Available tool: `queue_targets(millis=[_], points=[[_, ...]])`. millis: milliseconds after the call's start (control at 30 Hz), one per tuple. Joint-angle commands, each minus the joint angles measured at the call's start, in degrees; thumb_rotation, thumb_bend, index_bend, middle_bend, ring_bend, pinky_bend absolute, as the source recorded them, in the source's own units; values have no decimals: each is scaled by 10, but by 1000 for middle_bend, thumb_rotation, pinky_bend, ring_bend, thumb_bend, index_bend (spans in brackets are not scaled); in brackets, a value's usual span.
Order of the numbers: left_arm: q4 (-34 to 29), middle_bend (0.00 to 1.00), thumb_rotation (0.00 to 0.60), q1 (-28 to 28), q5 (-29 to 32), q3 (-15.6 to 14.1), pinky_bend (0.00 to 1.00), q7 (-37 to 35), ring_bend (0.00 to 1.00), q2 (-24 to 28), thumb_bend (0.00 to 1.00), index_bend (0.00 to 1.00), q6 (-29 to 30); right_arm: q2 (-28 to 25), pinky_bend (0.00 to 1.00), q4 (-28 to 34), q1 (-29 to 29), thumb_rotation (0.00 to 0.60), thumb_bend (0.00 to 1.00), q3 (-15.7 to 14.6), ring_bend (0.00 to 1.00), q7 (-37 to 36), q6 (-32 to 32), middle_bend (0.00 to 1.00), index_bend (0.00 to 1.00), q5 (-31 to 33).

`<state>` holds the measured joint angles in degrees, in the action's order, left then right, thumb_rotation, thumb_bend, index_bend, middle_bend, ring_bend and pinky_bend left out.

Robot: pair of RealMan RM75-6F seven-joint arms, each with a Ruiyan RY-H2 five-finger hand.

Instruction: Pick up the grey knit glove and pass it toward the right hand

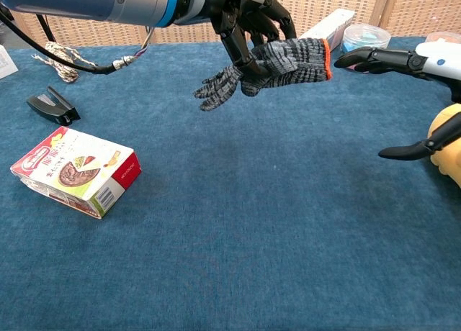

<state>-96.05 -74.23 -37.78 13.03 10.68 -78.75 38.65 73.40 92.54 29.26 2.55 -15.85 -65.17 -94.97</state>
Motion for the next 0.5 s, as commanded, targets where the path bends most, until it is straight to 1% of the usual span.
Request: queue_targets(millis=[33, 200, 333, 500], points=[[5, 408, 600, -1, -2, -1, 406, -3, 333, -5, 347, 312, -1, 6, 0, 11, 0, 600, 305, 3, 0, 18, 4, 12, 80, 16], [13, 408, 600, -1, -3, 2, 406, -9, 333, -13, 347, 311, 4, 7, 0, 20, -1, 600, 319, 1, 0, 25, 3, 12, 80, 21], [30, 408, 600, 4, -9, 1, 406, -13, 333, -27, 347, 312, 13, 7, 0, 38, -1, 600, 327, -2, 0, 31, 5, 12, 80, 27], [44, 408, 600, 10, -10, 7, 406, -32, 334, -37, 346, 311, 5, 13, 0, 46, 2, 600, 327, -6, 0, 43, 10, 12, 80, 25]])
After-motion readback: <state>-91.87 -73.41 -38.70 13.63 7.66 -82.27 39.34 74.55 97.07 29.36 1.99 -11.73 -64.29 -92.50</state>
